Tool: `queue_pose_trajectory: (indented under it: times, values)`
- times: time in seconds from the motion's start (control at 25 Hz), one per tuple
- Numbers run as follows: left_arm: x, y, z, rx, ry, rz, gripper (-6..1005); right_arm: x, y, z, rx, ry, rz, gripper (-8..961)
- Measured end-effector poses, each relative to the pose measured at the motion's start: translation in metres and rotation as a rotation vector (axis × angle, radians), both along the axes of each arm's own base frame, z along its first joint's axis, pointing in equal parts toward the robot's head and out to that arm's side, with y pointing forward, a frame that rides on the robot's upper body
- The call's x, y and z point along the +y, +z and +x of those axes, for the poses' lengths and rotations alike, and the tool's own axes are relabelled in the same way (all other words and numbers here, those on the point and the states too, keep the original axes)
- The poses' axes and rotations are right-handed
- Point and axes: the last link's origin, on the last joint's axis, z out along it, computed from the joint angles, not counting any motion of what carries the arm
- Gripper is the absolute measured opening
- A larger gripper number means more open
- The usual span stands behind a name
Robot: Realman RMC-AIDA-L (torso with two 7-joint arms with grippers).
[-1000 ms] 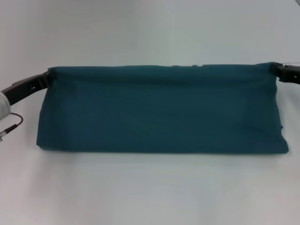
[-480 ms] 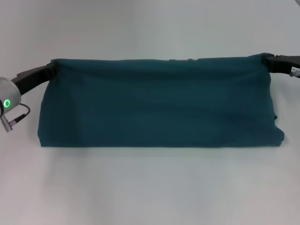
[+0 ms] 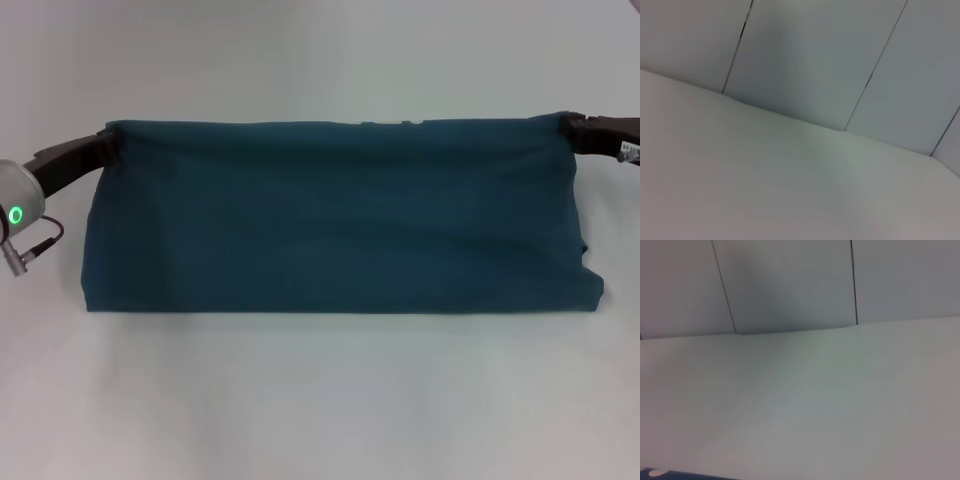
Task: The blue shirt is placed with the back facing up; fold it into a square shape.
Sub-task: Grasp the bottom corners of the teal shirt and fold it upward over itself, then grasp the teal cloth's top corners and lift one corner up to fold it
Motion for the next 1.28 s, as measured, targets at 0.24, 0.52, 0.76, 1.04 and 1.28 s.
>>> queue_pose_trajectory:
  times: [0.24,0.52,0.76,1.04,1.28]
  values:
    - [0.000,-0.003,0.001,-0.001,-0.003,-0.007,107,0.001,-0.003,-0.001,-0.004,0.004,-0.006,37]
    - [0.000,-0.004,0.002,-0.019,0.010,0.008,112,0.003,-0.012,-0.002,-0.034,-0.011,-0.015,37]
    - [0.003,-0.004,-0.002,-0.027,0.054,0.037,117,0.004,-0.014,-0.001,-0.054,-0.035,0.005,83]
    - [0.003,-0.002,-0.006,-0.028,0.077,0.051,289,0.005,-0.005,0.000,-0.019,-0.033,0.028,357]
    - [-0.007,0.000,-0.015,-0.066,0.063,0.029,652,-0.006,0.006,-0.002,0.092,0.006,-0.069,606]
